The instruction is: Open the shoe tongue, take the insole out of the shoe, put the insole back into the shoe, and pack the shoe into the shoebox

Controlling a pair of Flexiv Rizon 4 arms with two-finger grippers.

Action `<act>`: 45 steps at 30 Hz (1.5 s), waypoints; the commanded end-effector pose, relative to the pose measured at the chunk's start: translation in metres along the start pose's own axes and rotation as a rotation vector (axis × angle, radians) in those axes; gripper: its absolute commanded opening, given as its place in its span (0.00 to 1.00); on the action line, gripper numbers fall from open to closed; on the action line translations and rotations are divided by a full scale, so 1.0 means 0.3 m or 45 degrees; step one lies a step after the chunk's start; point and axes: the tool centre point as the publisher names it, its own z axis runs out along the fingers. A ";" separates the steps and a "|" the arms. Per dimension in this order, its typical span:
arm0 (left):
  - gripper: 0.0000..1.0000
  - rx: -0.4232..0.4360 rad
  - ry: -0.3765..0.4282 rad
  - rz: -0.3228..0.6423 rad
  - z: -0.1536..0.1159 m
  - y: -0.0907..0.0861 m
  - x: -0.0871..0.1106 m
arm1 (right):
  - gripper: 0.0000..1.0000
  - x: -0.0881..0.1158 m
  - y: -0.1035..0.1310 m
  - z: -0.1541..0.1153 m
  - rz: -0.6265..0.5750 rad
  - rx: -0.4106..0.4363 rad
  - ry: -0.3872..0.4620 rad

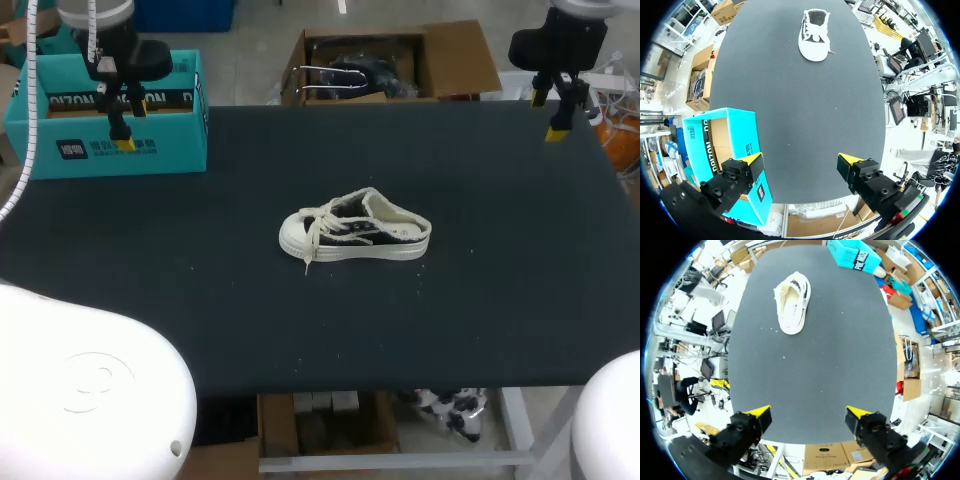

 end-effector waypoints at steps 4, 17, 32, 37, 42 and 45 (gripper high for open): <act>1.00 0.000 0.000 0.000 0.000 0.001 0.002 | 1.00 -0.001 0.000 -0.003 0.001 0.003 0.004; 1.00 0.000 0.000 0.000 0.000 0.001 0.002 | 1.00 -0.001 0.000 -0.003 0.001 0.003 0.004; 1.00 0.026 0.009 -0.261 0.034 -0.094 0.041 | 1.00 0.043 0.067 0.112 0.069 -0.230 -0.009; 1.00 -0.021 0.067 -0.534 0.079 -0.162 0.075 | 1.00 0.076 0.141 0.190 0.091 -0.398 -0.012; 1.00 0.060 0.124 -0.882 0.121 -0.193 0.109 | 1.00 0.105 0.256 0.258 0.101 -0.504 -0.003; 1.00 0.075 0.117 -0.944 0.144 -0.217 0.138 | 1.00 0.115 0.302 0.288 0.110 -0.583 -0.004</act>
